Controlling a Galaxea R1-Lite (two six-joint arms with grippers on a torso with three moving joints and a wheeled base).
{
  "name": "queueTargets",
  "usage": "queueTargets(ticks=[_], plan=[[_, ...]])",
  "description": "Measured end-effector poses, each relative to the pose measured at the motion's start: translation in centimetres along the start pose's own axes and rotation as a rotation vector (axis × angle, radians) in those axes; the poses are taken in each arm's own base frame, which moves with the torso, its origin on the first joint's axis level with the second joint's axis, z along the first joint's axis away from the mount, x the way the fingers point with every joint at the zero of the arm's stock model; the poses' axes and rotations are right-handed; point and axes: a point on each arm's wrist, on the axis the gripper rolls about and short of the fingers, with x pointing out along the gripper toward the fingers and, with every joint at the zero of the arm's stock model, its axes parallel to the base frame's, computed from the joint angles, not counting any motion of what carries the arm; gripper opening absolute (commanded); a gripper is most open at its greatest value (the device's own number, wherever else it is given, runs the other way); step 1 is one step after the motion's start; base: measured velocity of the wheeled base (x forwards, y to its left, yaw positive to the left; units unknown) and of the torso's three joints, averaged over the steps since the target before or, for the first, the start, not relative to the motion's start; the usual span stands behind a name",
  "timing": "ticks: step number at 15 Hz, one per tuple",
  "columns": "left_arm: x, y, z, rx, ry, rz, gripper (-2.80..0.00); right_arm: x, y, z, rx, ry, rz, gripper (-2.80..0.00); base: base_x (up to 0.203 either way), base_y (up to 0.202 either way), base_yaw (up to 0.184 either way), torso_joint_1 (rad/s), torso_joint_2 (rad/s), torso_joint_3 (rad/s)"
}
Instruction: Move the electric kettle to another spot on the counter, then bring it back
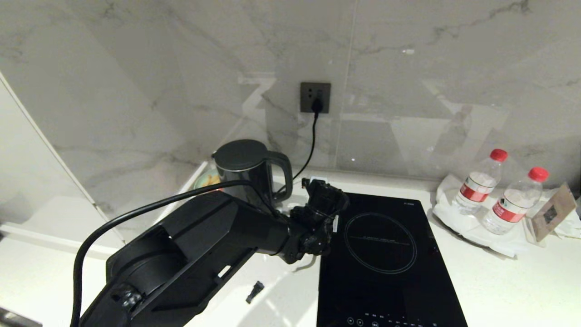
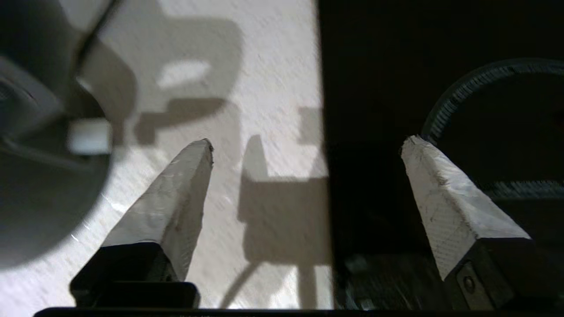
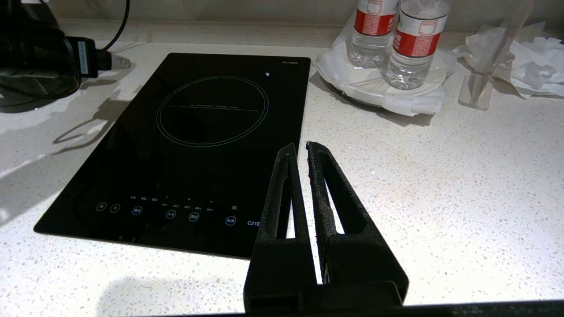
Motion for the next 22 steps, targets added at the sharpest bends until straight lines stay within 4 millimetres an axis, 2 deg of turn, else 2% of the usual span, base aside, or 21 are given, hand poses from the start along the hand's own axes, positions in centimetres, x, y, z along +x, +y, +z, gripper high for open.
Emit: queueTargets(ticks=[3,9,22], plan=[[1.2,0.9,0.3,-0.005,-0.014,0.033,0.0,0.0,0.0,0.0,0.0,0.0,0.0,-2.8,0.0,0.0,0.0,0.0,0.0,0.0],[2.2,2.4,0.2,0.009,-0.009,0.069,0.0,0.0,0.0,0.0,0.0,0.0,0.0,-2.8,0.0,0.0,0.0,0.0,0.0,0.0],[3.2,3.3,-0.6,0.014,0.006,0.114,0.0,0.0,0.0,0.0,0.0,0.0,0.0,-2.8,0.0,0.0,0.0,0.0,0.0,0.0]])
